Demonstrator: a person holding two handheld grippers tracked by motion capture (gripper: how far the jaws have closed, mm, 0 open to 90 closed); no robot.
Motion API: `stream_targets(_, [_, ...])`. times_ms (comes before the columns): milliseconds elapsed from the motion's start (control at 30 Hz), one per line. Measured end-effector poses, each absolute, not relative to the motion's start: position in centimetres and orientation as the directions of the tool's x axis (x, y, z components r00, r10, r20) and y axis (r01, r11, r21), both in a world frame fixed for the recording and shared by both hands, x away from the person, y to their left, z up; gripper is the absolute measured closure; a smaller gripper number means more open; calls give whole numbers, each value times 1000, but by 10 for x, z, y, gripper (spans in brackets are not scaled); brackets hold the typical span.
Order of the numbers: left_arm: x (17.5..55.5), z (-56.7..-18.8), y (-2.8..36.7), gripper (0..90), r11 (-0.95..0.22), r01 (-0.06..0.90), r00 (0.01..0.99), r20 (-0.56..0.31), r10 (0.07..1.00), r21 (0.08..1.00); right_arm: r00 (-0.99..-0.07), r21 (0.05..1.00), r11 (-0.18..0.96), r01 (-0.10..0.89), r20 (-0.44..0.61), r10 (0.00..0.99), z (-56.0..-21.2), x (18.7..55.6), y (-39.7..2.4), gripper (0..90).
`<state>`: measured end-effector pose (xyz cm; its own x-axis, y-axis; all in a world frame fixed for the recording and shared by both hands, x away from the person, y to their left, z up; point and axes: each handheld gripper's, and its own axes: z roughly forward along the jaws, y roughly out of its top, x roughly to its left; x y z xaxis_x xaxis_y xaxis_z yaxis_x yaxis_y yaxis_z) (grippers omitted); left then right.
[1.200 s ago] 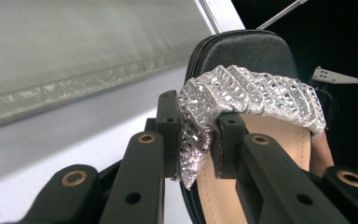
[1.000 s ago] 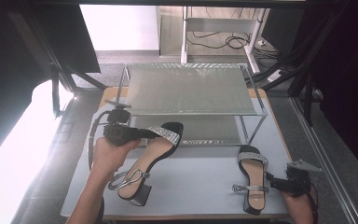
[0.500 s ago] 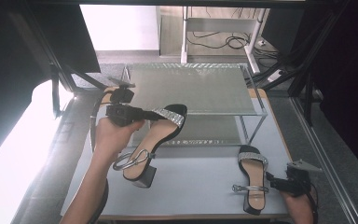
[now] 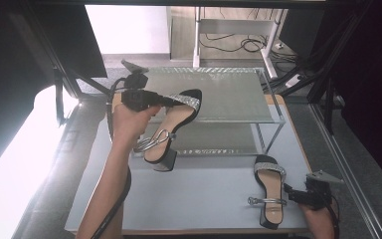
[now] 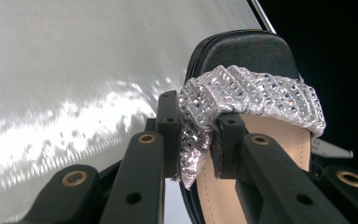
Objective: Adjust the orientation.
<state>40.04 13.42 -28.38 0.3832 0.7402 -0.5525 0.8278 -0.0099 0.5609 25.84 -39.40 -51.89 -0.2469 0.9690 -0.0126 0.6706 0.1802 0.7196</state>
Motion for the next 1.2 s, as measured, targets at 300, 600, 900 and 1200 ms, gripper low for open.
stream_targets(300, [433, -292, 135, 767, 68, 837, 328, -598, 731, 542, -248, 719, 182, 670, -14, 969, -519, 258, -394, 95])
stream_targets(600, [461, -290, 133, 768, 126, 831, 277, -600, 750, 542, -246, 723, 179, 668, -13, 969, -519, 258, -394, 95])
stream_targets(900, [489, -295, 135, 768, 173, 830, 213, -589, 780, 530, -246, 723, 180, 667, -13, 969, -519, 258, -394, 95])
stream_targets(1200, [516, -306, 140, 767, 241, 818, 157, -605, 781, 523, -246, 723, 178, 667, -12, 969, -519, 258, -394, 95])
